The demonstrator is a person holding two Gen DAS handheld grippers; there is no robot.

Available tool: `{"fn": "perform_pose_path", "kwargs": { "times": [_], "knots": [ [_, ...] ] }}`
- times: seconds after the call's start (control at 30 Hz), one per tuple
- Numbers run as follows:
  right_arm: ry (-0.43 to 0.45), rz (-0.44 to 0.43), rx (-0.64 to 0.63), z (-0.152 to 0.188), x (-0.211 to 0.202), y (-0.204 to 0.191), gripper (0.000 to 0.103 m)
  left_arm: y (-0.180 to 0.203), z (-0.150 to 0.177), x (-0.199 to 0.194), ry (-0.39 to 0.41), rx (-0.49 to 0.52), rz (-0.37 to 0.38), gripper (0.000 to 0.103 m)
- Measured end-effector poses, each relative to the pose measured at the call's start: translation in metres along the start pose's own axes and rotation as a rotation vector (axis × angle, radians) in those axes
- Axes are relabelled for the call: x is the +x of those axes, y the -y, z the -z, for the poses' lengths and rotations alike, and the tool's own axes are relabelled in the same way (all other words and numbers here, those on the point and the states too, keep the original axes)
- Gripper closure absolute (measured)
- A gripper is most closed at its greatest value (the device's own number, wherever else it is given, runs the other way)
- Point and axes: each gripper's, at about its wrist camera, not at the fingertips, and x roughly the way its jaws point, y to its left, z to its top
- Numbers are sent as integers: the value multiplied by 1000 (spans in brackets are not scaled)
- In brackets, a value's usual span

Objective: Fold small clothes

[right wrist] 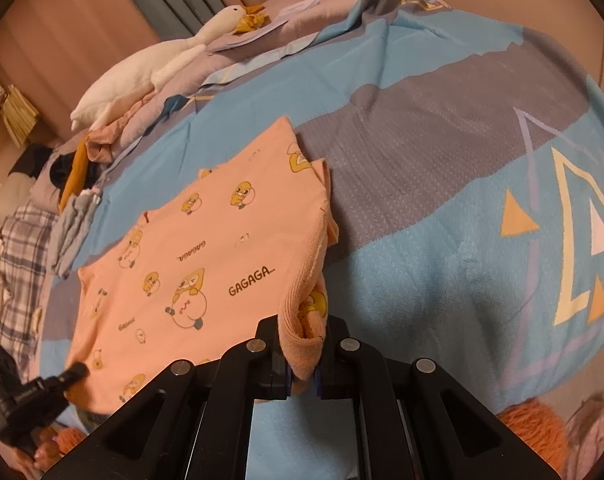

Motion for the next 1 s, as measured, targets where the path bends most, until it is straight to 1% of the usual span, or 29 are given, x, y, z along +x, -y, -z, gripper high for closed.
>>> {"fn": "perform_pose_path", "kwargs": {
  "times": [0.1,0.13,0.17,0.27,0.37,0.5,0.63,0.67,0.77,1.0],
  "knots": [
    [0,-2,1,0,0,0,95,6,-7,-17,55,5,14,67],
    [0,-2,1,0,0,0,95,10,-9,-20,67,10,19,65],
    [0,-2,0,0,0,0,95,15,-11,-24,78,21,27,61],
    [2,-1,-4,-1,0,0,95,37,-13,-25,92,81,66,56],
    [8,3,-9,-1,-1,-1,95,58,-10,-10,40,126,98,56],
    [13,0,-12,-2,-2,-3,95,90,6,22,-47,217,125,58],
    [5,-2,-16,-4,0,-2,95,108,25,56,-154,251,157,58],
    [4,0,-20,-4,0,-2,95,109,28,63,-174,251,153,58],
    [7,1,-21,-3,-1,-2,95,106,39,86,-229,240,112,58],
    [12,2,-34,-3,-2,-6,95,96,41,95,-220,186,122,58]
  ]
}}
